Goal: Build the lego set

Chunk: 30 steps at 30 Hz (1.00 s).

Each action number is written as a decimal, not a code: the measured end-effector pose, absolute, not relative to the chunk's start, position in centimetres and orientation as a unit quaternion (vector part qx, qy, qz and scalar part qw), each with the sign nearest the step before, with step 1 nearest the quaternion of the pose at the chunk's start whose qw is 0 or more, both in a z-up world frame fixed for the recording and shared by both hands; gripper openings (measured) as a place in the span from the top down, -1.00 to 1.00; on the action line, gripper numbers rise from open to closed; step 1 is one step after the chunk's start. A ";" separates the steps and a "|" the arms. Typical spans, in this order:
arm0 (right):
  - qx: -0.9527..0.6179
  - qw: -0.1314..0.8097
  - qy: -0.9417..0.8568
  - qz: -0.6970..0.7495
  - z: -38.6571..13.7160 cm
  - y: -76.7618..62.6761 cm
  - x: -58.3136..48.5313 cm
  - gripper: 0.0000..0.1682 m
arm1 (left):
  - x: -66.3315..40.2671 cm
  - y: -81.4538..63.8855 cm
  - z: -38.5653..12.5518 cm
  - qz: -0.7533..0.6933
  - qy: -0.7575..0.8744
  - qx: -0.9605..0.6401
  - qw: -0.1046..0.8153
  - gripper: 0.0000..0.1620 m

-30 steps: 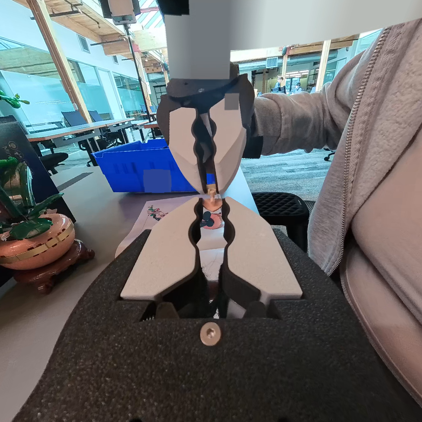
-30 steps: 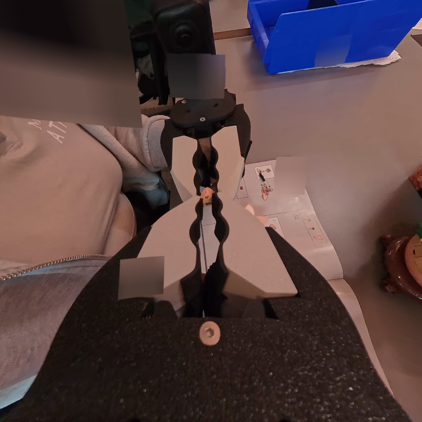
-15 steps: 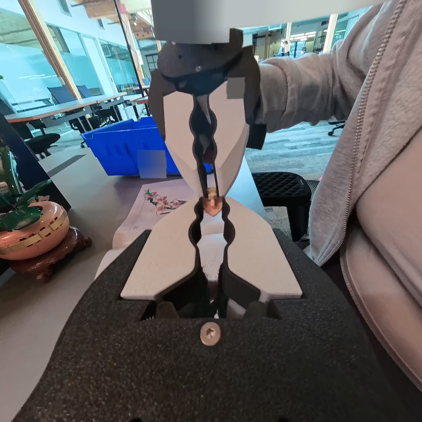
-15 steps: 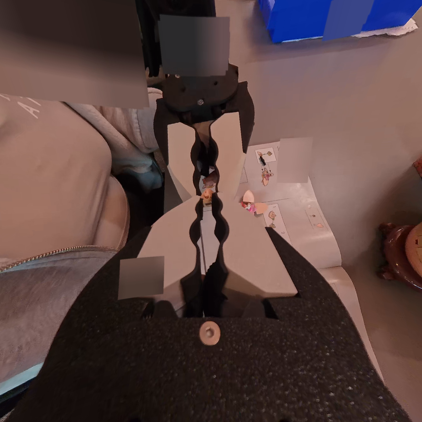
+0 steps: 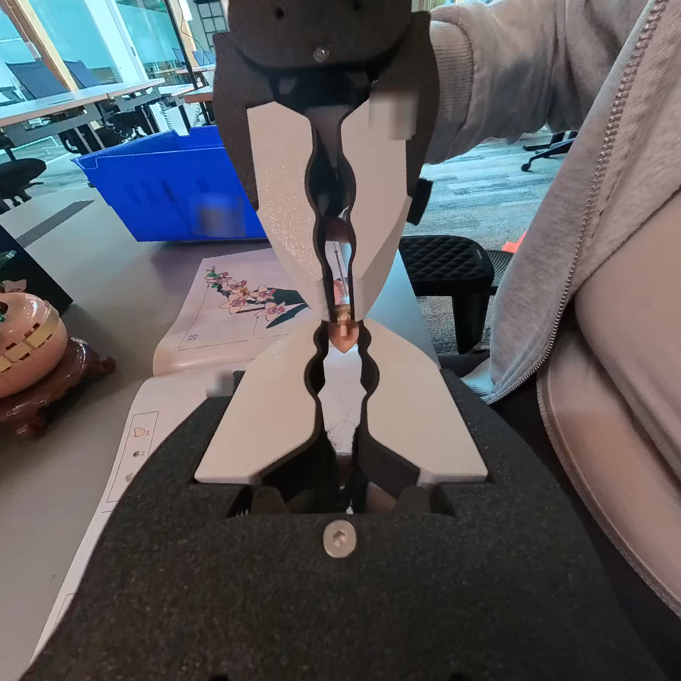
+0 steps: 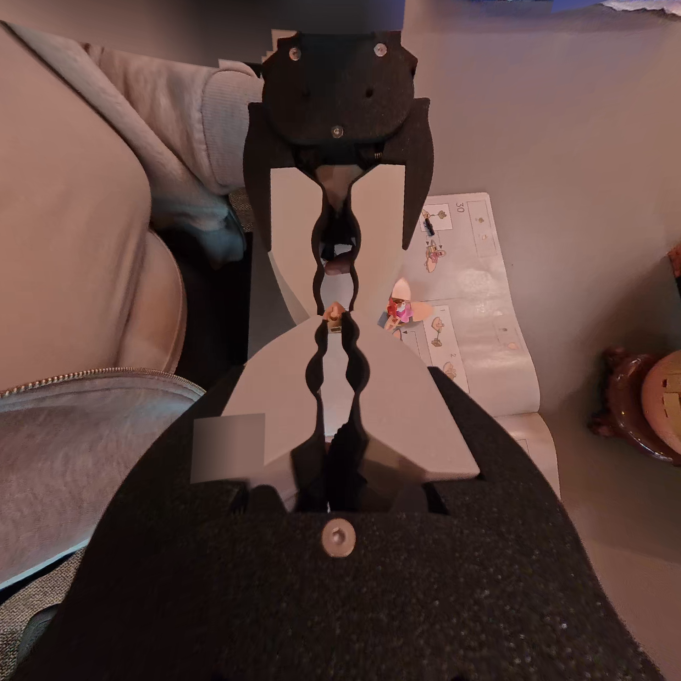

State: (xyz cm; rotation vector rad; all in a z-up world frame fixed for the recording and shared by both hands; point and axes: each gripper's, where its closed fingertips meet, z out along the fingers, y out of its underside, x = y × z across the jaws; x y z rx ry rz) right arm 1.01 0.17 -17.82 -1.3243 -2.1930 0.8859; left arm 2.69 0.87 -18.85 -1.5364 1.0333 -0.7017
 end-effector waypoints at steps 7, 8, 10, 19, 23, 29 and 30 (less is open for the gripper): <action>-0.477 0.225 -0.812 0.251 -19.1 0.7 1.1 0.91 | 2.5 1.4 -20.2 -0.261 0.441 -0.681 0.523 0.82; -0.472 0.228 -0.817 0.240 -19.2 0.8 1.1 0.92 | 2.5 1.5 -20.4 -0.256 0.442 -0.685 0.519 0.82; -0.459 0.230 -0.832 0.209 -19.8 0.9 1.2 0.92 | 2.5 1.5 -20.9 -0.243 0.448 -0.694 0.508 0.82; -0.455 0.257 -0.815 0.252 -18.6 1.0 0.7 0.91 | 2.2 1.7 -19.8 -0.272 0.427 -0.673 0.540 0.82; -0.465 0.267 -0.783 0.314 -17.3 1.0 0.3 0.90 | 2.1 1.6 -18.3 -0.311 0.402 -0.646 0.569 0.81; -0.479 0.281 -0.757 0.345 -15.5 1.5 0.0 0.77 | 1.7 1.5 -16.6 -0.367 0.358 -0.620 0.593 0.81; -0.476 0.278 -0.756 0.352 -15.2 1.4 0.1 0.77 | 1.6 1.5 -16.3 -0.379 0.350 -0.617 0.595 0.81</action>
